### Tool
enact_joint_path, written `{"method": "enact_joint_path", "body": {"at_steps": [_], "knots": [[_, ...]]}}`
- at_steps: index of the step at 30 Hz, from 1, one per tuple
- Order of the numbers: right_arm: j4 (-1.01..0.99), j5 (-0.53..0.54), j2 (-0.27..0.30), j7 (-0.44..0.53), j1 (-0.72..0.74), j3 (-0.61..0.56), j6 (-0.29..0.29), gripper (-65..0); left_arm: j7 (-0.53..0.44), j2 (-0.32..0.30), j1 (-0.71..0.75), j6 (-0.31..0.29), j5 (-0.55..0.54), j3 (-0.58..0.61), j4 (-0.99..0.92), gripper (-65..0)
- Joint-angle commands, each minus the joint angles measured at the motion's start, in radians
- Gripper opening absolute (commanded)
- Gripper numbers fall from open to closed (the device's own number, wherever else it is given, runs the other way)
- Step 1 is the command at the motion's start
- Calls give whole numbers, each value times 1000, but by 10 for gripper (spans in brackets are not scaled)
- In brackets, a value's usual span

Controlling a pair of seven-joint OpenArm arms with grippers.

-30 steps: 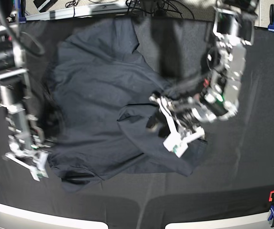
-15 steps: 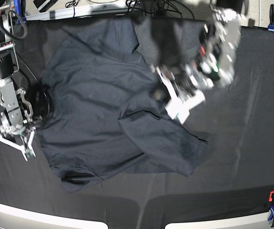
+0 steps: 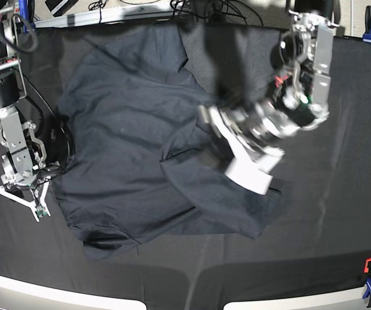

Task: Layout the t-shirt on the table in an organized manner, then fold the t-shirt properly
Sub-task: 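Lay the lifted fabric flat with the left gripper and release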

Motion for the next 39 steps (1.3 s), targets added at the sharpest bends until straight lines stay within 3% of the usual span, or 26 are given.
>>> {"method": "enact_joint_path", "body": {"at_steps": [1,4,9,11,15,20,27,32,36,39], "knots": [[15,-8,18,14,31,7,-18,-388,-10,0,-6,-6,-35,2,-10,-413],[15,-8,18,13,31,7,-18,-388,-11,11,-12,-8,-114,2,-64,-413],[15,-8,18,10,31,7,-18,-388,-15,61,-35,-14,-141,3,-153,-413],[15,-8,18,7,31,7,-18,-388,-29,74,-56,-41,-177,3,-194,-413],[15,-8,19,7,31,7,-19,-388,-35,77,-110,-40,-182,0,-236,-413],[15,-8,19,8,31,7,-19,-388,-32,78,-161,-40,-183,-117,-240,-413],[15,-8,18,7,31,7,-19,-388,-67,37,-199,-45,-182,-367,-319,-413],[15,-7,14,6,31,7,-19,-388,-135,-5,-280,-45,-182,-375,-544,-413],[15,-8,11,3,31,7,-19,-388,-161,-8,-367,-129,-184,-375,-706,-413],[15,-8,10,3,31,7,-19,-388,-166,-9,-415,-147,-220,-375,-778,-413]]}}
